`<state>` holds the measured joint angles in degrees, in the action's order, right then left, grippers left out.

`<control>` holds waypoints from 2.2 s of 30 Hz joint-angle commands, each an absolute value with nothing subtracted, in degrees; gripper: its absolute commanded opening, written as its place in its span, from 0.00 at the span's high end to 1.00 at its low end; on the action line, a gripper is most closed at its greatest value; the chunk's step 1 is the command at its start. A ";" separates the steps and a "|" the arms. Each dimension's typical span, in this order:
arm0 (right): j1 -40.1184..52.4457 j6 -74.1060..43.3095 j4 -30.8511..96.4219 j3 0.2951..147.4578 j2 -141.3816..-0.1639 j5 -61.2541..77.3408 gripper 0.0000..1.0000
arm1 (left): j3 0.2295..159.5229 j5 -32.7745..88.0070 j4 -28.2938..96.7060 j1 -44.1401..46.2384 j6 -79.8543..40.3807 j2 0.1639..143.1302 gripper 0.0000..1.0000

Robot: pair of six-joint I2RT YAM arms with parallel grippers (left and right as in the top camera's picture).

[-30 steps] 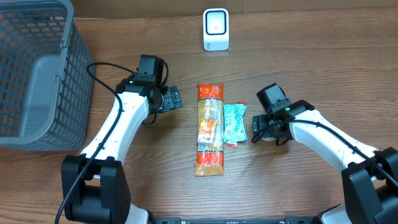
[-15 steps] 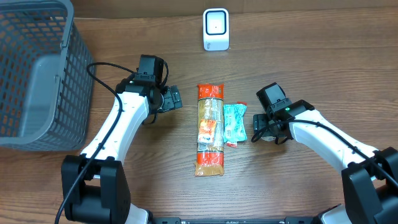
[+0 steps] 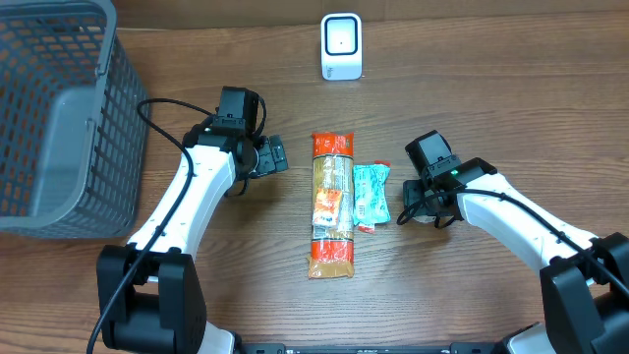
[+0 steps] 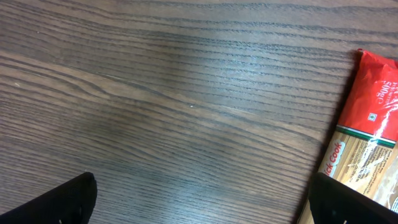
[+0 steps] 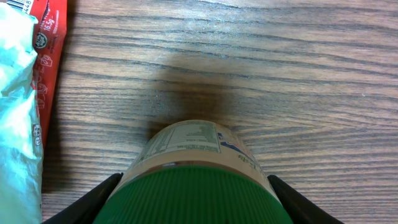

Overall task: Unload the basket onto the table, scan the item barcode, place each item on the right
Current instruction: 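Close the right gripper around the green-capped jar, then lift the jar and carry it back toward the white scanner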

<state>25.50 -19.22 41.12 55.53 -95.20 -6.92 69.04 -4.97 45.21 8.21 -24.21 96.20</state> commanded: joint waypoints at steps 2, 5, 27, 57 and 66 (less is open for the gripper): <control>25.36 -18.98 40.77 55.35 -95.81 -6.98 0.65 | 69.56 -4.86 45.17 8.27 -24.43 95.50 0.00; 25.36 -19.00 40.97 56.14 -95.79 -7.01 0.67 | 69.56 -4.86 45.17 8.27 -24.43 95.50 0.00; 25.36 -13.43 62.89 84.99 -89.60 1.61 0.76 | 69.56 -4.86 45.17 8.27 -24.43 95.50 0.00; 25.69 -15.44 55.11 107.18 -107.20 0.30 0.80 | 69.56 -4.86 45.17 8.27 -24.43 95.50 0.00; 25.65 -19.09 42.13 108.14 -110.02 -0.30 0.78 | 69.56 -4.86 45.17 8.27 -24.43 95.50 0.00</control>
<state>25.61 -17.12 43.07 104.73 -108.90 0.78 69.04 -4.97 45.21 8.21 -24.21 96.20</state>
